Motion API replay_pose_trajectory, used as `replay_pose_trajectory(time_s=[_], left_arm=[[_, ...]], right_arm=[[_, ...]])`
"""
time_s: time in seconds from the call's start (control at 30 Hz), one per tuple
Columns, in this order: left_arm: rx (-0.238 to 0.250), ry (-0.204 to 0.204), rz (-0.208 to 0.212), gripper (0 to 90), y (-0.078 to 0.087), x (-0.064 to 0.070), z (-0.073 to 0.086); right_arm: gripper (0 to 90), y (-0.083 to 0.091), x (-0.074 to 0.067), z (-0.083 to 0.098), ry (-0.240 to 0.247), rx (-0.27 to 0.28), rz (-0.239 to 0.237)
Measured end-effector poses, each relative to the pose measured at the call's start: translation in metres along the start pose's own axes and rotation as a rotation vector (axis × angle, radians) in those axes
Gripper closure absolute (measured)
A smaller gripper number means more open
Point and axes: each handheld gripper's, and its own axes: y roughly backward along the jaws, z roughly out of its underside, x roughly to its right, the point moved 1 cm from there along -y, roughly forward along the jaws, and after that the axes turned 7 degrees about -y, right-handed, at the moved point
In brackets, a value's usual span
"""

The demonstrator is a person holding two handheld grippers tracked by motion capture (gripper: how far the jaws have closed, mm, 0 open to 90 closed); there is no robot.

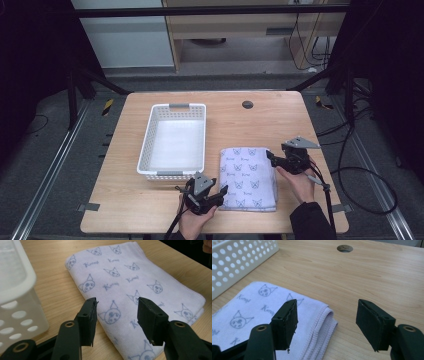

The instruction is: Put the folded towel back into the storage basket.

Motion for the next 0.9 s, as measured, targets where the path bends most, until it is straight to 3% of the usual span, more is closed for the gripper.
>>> replay_pose_trajectory(time_s=[0.27, 0.57, 0.9], left_arm=[[-0.047, -0.010, -0.015, 47.7, -0.010, -0.001, 0.008], [-0.080, 0.003, -0.011, 46.0, -0.020, -0.002, 0.014], [-0.106, 0.009, -0.017, 42.4, -0.026, -0.003, 0.017]], right_arm=[[35.4, -0.012, 0.002, 0.011, -0.028, -0.035, -0.015], [37.4, -0.024, 0.002, 0.019, -0.013, -0.073, -0.009], [40.5, -0.030, 0.009, 0.027, -0.053, -0.109, -0.022]])
